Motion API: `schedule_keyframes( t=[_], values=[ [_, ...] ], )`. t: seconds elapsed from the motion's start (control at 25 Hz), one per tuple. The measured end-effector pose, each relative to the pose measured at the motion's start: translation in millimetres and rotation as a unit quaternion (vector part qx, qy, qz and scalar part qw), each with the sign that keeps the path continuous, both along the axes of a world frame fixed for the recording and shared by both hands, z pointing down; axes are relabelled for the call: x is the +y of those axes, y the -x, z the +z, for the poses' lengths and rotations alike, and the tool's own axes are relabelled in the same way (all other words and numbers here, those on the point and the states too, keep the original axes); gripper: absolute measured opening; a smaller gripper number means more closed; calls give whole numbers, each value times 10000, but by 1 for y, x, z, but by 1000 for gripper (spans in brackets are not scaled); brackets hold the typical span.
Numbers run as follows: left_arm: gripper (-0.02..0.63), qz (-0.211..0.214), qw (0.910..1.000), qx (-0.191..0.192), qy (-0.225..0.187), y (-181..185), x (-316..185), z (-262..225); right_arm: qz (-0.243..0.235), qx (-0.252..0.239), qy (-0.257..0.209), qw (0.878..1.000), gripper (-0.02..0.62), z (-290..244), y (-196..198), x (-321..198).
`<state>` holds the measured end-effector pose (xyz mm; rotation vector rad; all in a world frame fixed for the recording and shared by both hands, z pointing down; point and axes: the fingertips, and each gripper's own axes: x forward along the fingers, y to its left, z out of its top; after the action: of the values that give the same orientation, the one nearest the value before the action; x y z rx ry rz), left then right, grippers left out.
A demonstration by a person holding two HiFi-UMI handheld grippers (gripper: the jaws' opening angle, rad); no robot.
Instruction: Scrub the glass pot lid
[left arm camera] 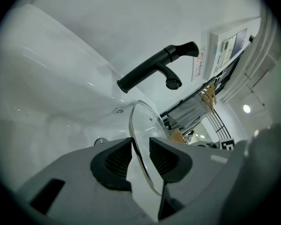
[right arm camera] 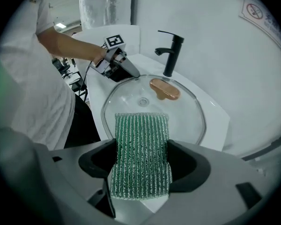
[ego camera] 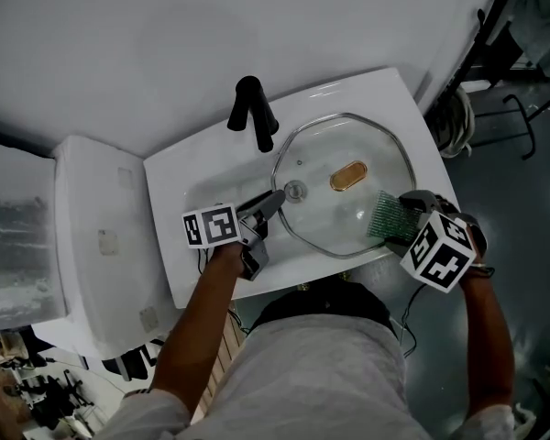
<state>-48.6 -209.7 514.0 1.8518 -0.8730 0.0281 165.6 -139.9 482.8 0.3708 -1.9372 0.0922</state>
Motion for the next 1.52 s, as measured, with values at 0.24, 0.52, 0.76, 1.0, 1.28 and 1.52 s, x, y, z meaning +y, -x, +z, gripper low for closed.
schedule_keyframes(
  t=[0.24, 0.52, 0.76, 1.0, 1.28, 1.52],
  values=[
    [126, -2, 10000, -57, -31, 0, 0, 0, 477, -183, -21, 9987, 333, 0, -25, -17],
    [162, 62, 9997, -105, -229, -1, 2, -9, 860, -721, -74, 9937, 333, -18, -18, -21],
    [195, -137, 9979, -390, -506, 14, 2, -30, 1127, -1301, -347, 9845, 333, -52, -10, -31],
    [195, -274, 9914, -522, -1171, 19, 7, -81, 1174, -1966, -735, 9707, 333, -91, 18, -40],
    [192, -94, 9725, -630, -2239, -10, 13, -150, 1282, -2961, -977, 9415, 333, -132, 50, -44],
    [161, -101, 9396, -868, -3308, -29, 20, -209, 1311, -3851, -1203, 9056, 333, -174, 74, -43]
  ],
)
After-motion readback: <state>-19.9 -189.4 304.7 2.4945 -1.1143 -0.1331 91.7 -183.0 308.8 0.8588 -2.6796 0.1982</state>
